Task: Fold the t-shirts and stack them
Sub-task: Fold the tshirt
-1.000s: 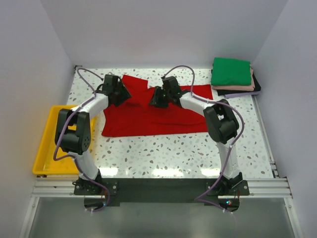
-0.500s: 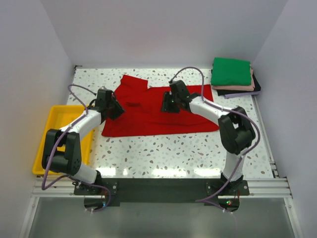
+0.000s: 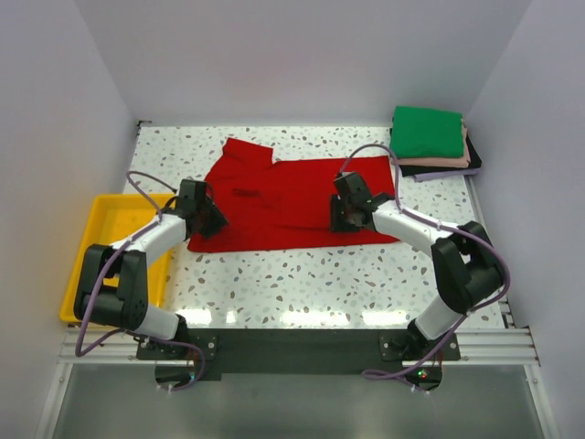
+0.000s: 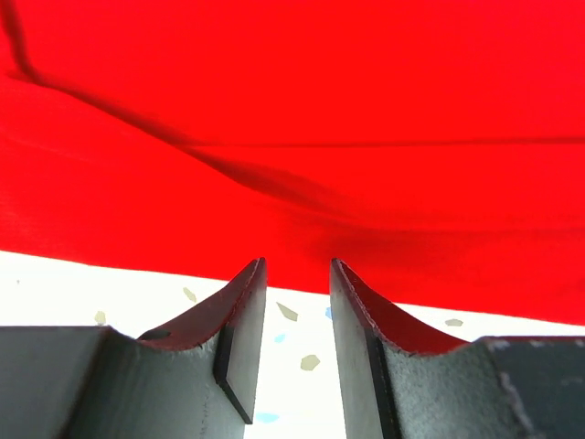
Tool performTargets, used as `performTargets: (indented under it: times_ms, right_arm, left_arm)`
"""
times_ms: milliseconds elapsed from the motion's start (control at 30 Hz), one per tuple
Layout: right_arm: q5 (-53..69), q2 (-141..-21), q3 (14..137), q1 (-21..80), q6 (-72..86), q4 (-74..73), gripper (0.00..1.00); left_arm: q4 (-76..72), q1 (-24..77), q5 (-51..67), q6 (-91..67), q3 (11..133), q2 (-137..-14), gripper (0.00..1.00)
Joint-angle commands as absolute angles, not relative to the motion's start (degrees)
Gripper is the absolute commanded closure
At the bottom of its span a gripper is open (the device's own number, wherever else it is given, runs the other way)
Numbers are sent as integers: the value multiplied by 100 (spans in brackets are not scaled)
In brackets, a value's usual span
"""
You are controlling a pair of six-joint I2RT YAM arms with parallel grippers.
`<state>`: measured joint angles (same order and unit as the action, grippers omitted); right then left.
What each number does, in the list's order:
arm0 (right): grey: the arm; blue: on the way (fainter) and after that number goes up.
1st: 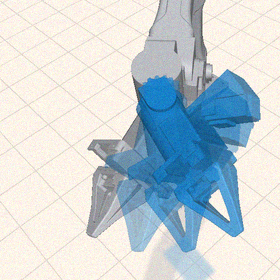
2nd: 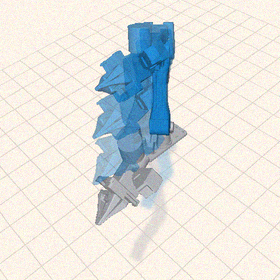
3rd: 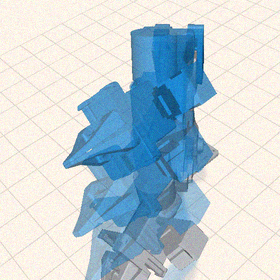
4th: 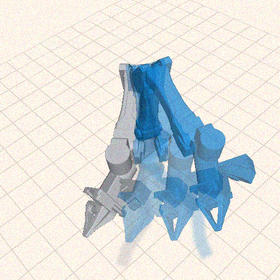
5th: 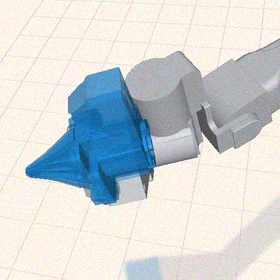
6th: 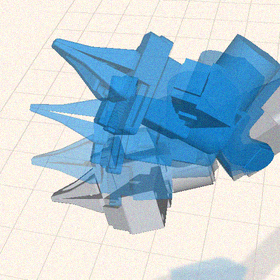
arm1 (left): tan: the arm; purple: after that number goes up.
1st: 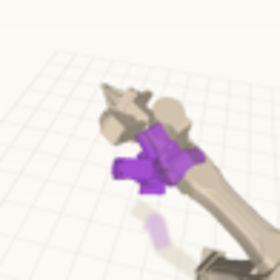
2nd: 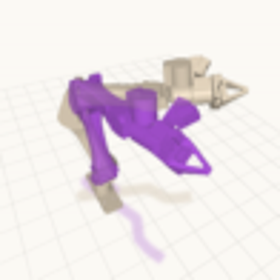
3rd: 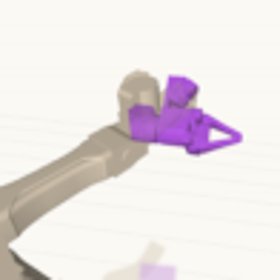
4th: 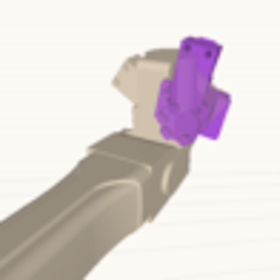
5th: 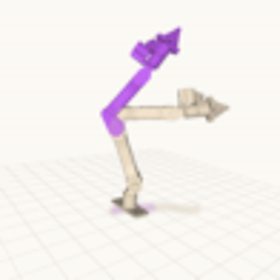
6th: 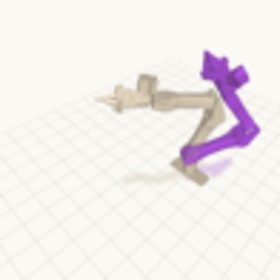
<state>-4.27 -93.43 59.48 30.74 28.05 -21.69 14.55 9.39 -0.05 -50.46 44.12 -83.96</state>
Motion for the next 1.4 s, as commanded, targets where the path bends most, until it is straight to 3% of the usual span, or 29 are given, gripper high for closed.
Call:
performTargets:
  times_ms: [0, 733, 1367]
  right_arm:
    - [-747, -9325, 5942, 3094, 2646, -2162, 63]
    - [-1002, -9958, 6205, 3129, 2540, -2206, 65]
    - [-1424, -11109, 7909, 2980, 2373, -2487, 57]
  left_arm:
    - [1450, 896, -193, -5142, 4333, -8297, 61]
    - [1450, 721, -255, -5247, 3902, -8209, 60]
    - [1538, 510, -114, -5107, 3858, -8147, 59]
